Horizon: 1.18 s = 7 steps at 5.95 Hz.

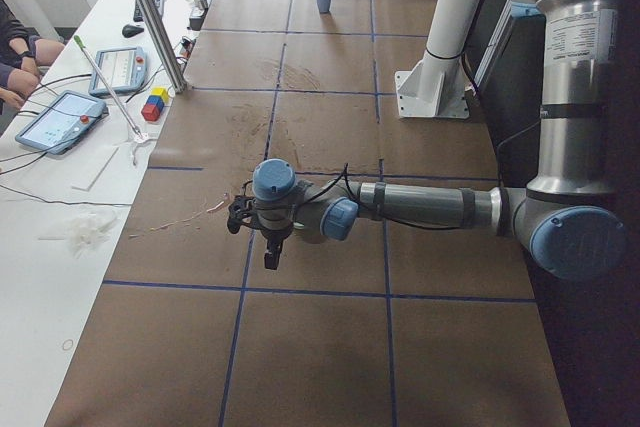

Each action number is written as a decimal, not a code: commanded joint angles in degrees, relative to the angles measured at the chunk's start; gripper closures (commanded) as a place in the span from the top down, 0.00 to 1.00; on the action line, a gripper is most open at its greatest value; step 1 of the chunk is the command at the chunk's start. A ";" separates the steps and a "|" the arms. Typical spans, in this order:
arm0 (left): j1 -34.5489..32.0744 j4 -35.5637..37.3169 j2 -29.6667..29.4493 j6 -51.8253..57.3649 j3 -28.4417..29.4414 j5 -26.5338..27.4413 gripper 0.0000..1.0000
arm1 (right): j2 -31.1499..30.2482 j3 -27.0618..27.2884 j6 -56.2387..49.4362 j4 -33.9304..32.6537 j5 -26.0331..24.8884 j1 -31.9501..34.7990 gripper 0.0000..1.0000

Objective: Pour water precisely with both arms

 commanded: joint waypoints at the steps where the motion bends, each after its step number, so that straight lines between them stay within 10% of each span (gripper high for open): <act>1: 8.73 -16.57 1.38 -21.22 1.96 0.55 1.00 | 0.03 -0.01 0.15 -0.11 0.09 -0.06 1.00; 5: 19.58 -26.76 0.68 -33.28 6.19 7.32 1.00 | -0.06 -0.09 0.15 -0.11 0.09 -0.06 1.00; 6: 20.55 -26.76 0.41 -33.54 6.54 7.32 0.67 | -0.06 -0.09 0.15 -0.11 0.09 -0.06 1.00; 7: 20.56 -26.67 0.41 -33.63 6.72 7.32 0.10 | -0.06 -0.01 0.07 -0.11 0.09 -0.06 1.00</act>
